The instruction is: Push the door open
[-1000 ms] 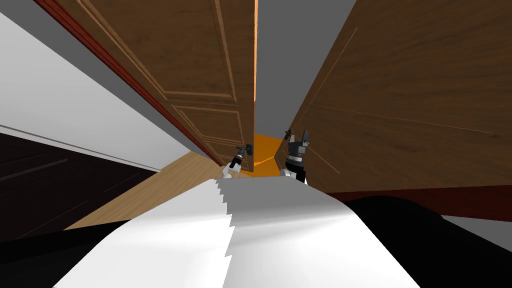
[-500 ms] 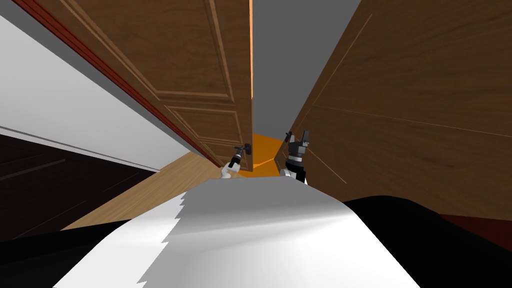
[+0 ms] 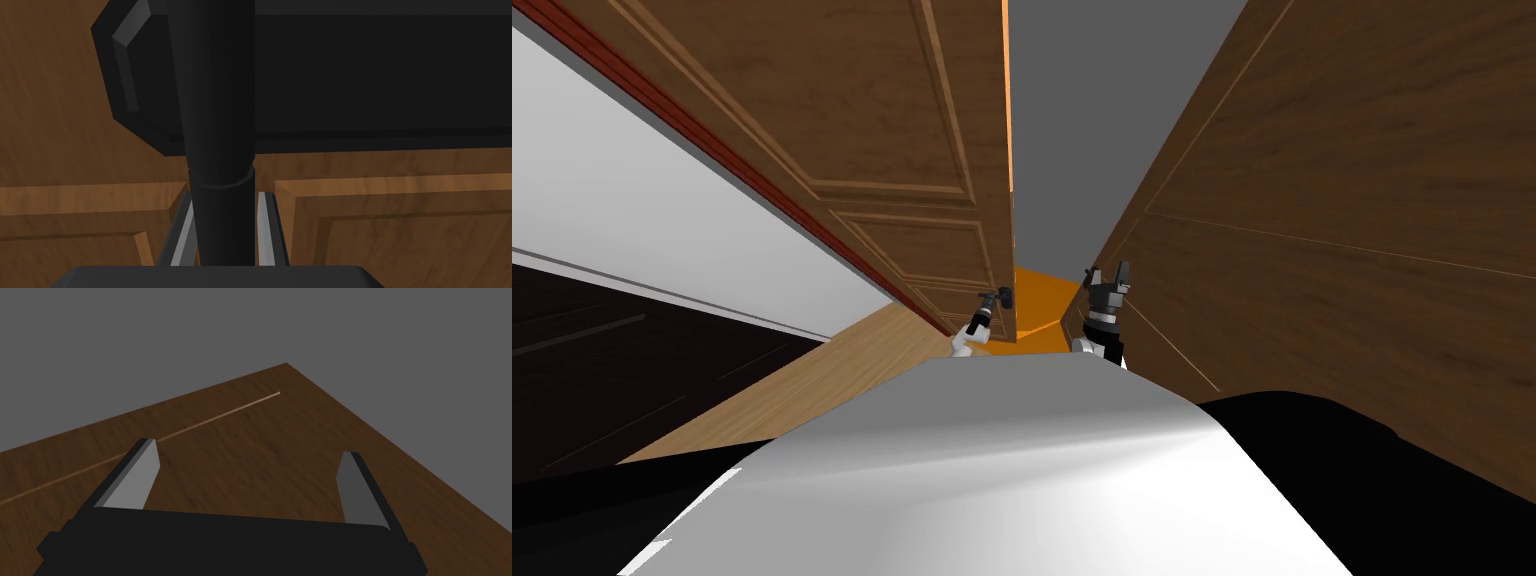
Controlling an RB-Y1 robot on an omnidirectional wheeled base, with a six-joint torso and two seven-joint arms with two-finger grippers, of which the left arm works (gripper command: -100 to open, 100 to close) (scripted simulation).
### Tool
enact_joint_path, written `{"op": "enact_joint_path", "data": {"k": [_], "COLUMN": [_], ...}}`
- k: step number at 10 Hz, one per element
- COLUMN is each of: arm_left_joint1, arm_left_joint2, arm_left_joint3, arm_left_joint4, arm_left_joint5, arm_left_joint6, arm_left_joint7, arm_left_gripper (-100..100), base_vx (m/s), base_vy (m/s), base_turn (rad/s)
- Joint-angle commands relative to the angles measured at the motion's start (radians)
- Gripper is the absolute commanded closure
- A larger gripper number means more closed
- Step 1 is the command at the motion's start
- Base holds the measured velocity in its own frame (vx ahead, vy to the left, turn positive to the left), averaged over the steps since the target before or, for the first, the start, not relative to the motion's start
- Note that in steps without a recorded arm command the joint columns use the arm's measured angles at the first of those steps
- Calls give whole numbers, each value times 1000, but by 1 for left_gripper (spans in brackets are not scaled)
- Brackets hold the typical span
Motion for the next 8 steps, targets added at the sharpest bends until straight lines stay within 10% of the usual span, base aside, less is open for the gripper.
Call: {"op": "enact_joint_path", "data": {"k": [1,8], "arm_left_joint1": [-18,-34], "arm_left_joint2": [4,-20], "arm_left_joint3": [31,118], "arm_left_joint4": [17,38], "arm_left_joint5": [2,9], "arm_left_joint6": [-11,-8], "arm_left_joint7": [-6,-26], "arm_left_gripper": [100,100], "base_vx": [87,134], "base_vy": [-87,-130], "base_turn": [58,77]}}
